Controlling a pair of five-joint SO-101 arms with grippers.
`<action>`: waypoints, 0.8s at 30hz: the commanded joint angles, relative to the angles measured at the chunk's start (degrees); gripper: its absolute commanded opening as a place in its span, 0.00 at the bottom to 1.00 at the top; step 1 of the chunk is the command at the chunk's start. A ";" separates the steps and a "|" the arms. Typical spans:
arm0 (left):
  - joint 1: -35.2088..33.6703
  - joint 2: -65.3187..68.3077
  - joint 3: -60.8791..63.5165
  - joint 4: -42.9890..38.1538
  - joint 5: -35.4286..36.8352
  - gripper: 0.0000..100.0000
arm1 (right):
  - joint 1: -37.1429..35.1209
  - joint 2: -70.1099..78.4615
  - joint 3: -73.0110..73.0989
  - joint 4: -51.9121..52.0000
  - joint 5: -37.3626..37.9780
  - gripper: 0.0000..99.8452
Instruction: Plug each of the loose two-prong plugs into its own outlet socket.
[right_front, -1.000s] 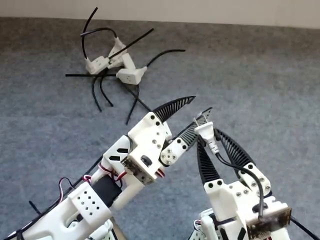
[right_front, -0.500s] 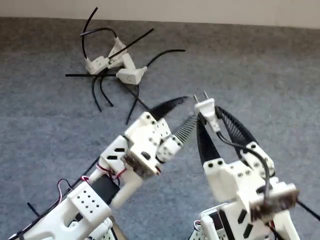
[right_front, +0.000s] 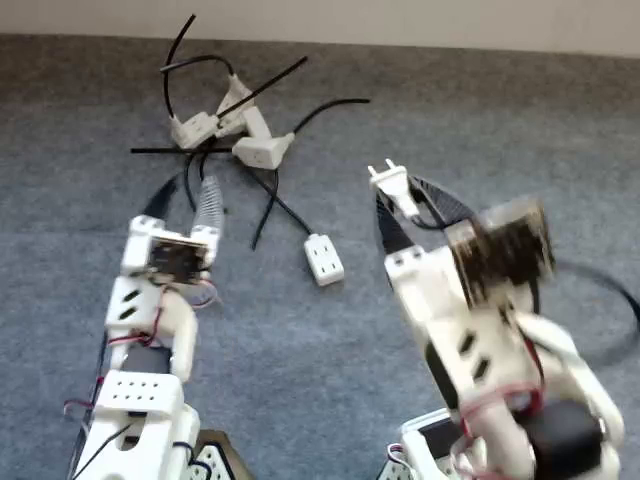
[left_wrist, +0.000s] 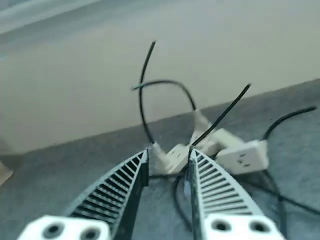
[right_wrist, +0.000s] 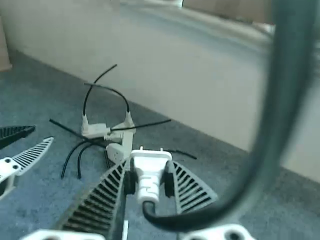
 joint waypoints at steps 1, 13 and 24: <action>-8.75 -1.01 4.88 -1.41 0.09 0.13 | -0.92 11.30 -7.60 3.91 0.09 0.01; -14.64 -1.01 5.23 12.48 0.09 0.13 | -7.34 44.62 -25.98 20.00 0.18 0.01; -14.64 -1.01 5.23 12.57 0.00 0.13 | -5.85 60.35 -30.46 21.14 0.44 0.01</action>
